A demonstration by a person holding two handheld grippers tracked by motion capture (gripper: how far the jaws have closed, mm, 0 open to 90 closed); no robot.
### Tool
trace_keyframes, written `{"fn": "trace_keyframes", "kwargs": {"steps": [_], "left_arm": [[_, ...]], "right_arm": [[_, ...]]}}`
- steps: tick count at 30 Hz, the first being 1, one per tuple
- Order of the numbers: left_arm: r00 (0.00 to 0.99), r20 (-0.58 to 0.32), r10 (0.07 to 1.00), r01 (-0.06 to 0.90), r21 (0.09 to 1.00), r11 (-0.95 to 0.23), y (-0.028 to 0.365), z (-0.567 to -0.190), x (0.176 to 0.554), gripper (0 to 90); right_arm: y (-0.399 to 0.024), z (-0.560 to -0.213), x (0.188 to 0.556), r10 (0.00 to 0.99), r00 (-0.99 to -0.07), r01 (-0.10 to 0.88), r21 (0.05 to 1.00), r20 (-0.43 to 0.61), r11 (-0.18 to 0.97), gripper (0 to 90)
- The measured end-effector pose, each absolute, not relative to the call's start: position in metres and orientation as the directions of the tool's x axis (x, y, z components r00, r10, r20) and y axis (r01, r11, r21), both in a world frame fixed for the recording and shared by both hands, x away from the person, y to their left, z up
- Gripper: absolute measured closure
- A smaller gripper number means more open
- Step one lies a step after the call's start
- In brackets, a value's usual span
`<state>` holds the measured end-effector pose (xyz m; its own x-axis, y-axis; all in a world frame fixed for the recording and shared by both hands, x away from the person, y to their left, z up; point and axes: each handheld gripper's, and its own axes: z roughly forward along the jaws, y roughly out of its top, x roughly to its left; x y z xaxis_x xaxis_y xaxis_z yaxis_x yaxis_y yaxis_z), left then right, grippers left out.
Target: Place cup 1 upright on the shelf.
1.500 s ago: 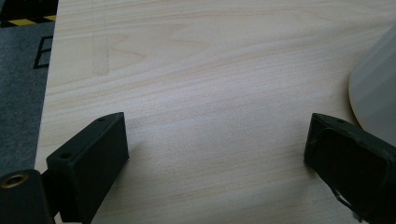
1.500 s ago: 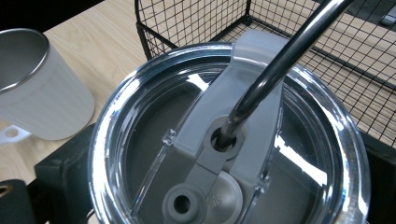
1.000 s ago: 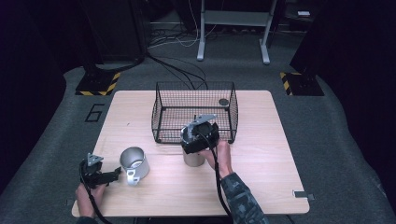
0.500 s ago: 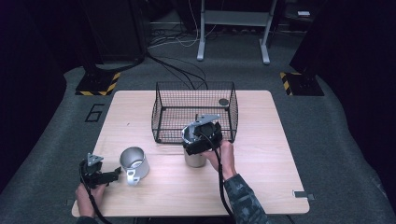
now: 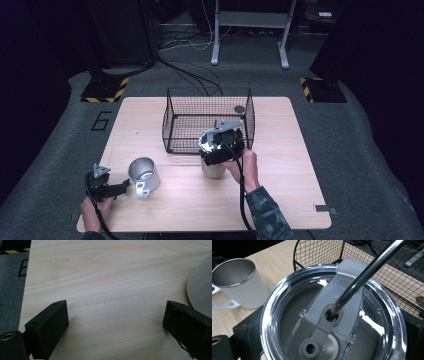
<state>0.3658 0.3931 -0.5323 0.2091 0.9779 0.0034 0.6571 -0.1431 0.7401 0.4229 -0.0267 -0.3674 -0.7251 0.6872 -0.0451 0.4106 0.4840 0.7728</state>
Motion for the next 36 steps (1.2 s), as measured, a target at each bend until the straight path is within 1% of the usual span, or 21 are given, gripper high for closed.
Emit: {"fn": "trace_keyframes", "kwargs": {"steps": [9, 15, 22, 26, 30, 31, 32, 36], "left_arm": [[0.208, 0.003, 0.978, 0.657, 0.740, -0.142, 0.393, -0.532, 0.366, 6.1], [0.208, 0.003, 0.978, 0.657, 0.741, -0.142, 0.393, -0.532, 0.366, 6.1], [0.211, 0.006, 0.978, 0.658, 0.739, -0.146, 0.393, -0.532, 0.366, 6.1], [0.211, 0.006, 0.978, 0.659, 0.738, -0.147, 0.393, -0.532, 0.366, 6.1], [0.211, 0.006, 0.978, 0.659, 0.738, -0.147, 0.393, -0.532, 0.366, 6.1], [0.211, 0.006, 0.978, 0.659, 0.738, -0.146, 0.393, -0.532, 0.366, 6.1], [0.211, 0.006, 0.978, 0.659, 0.738, -0.147, 0.393, -0.532, 0.366, 6.1], [0.211, 0.005, 0.978, 0.659, 0.738, -0.146, 0.393, -0.532, 0.366, 6.1]], "right_arm": [[-0.035, -0.365, 0.419, 0.699, -0.714, 0.425, 0.769, -0.039, 0.477, 3.5], [-0.041, -0.361, 0.416, 0.691, -0.721, 0.410, 0.772, -0.051, 0.485, 3.5], [-0.046, -0.357, 0.413, 0.704, -0.709, 0.430, 0.766, -0.040, 0.477, 3.5], [-0.050, -0.355, 0.413, 0.694, -0.718, 0.414, 0.768, -0.056, 0.490, 3.5], [-0.055, -0.349, 0.411, 0.709, -0.704, 0.433, 0.769, -0.037, 0.469, 3.5], [-0.057, -0.349, 0.411, 0.701, -0.712, 0.420, 0.771, -0.048, 0.479, 3.5], [-0.058, -0.347, 0.410, 0.708, -0.705, 0.431, 0.767, -0.042, 0.475, 3.5], [-0.062, -0.342, 0.410, 0.710, -0.703, 0.428, 0.773, -0.042, 0.469, 3.5]]}}
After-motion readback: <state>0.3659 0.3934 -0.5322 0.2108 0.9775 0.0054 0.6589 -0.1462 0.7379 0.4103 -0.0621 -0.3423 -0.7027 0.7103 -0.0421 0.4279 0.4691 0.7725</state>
